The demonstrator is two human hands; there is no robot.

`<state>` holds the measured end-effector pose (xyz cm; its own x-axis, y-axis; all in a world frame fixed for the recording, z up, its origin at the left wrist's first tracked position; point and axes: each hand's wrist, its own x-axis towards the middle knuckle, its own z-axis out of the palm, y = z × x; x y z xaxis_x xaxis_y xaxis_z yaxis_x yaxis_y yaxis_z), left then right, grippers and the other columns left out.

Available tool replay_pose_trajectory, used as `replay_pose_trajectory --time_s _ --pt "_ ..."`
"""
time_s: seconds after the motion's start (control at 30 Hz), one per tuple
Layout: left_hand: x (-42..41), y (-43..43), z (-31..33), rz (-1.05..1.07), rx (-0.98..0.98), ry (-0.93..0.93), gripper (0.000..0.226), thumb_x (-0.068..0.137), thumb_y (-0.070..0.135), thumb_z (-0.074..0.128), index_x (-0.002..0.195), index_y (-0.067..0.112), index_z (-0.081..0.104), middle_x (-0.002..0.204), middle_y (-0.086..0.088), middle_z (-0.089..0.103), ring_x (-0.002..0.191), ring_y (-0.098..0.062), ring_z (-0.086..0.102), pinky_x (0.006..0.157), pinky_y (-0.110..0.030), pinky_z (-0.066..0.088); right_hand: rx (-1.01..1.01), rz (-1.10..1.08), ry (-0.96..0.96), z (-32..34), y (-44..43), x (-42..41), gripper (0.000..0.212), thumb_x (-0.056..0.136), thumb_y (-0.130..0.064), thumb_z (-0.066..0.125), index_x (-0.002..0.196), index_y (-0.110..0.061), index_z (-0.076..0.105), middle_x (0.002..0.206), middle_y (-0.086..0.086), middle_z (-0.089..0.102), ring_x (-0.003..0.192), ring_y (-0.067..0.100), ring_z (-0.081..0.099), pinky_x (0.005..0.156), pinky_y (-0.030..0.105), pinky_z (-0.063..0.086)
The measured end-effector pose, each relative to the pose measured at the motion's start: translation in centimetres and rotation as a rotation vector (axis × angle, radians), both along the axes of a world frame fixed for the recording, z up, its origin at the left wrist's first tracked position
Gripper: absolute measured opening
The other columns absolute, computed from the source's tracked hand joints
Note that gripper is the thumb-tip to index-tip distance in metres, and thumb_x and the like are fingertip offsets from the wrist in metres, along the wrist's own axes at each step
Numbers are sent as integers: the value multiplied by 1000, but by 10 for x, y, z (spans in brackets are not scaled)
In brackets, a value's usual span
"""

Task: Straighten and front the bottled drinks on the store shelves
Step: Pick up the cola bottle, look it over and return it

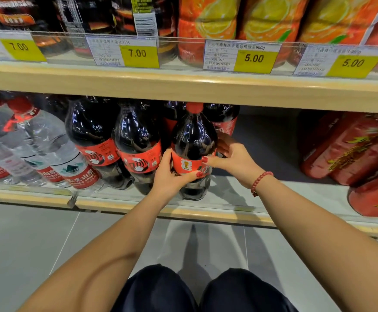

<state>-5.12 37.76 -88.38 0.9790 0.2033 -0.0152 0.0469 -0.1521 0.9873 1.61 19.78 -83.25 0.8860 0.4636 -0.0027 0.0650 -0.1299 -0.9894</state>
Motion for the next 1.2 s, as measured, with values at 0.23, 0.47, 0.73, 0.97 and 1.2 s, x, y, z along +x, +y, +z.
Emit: replay_pose_trajectory --time_s 0.23,0.47,0.73,0.97,1.2 --pt "-18 -24 -37 191 -14 51 91 62 18 90 137 20 38 123 9 57 117 -4 55 96 -17 45 -54 -37 -67 7 10 -8 59 75 -12 82 126 -21 54 112 -10 66 99 -6 64 77 12 51" --pt "-12 -28 -44 300 -62 31 80 62 20 91 128 25 47 113 15 63 109 0 61 93 -22 48 -48 -148 -89 0 19 -19 43 73 -22 84 108 -20 59 99 -13 67 86 -13 64 66 6 50" --pt "-10 -11 -45 240 -50 37 77 63 14 89 130 18 51 116 7 64 110 0 59 95 -18 47 -97 -276 -127 -8 31 -33 53 65 -45 83 103 -17 60 105 -2 68 98 9 66 86 36 57" --pt "-23 -17 -38 292 -57 -29 79 69 18 86 138 20 46 129 8 60 120 -3 55 99 -26 47 -101 -83 -179 14 9 -11 72 70 -26 86 124 -47 44 119 -34 57 110 -13 55 94 17 50" --pt "-25 -13 -36 274 -135 -80 74 76 3 78 142 14 47 133 -1 61 124 -9 56 104 -34 47 -3 -140 -176 6 21 -19 63 73 -17 84 117 -45 50 113 -15 64 102 -12 60 77 9 52"
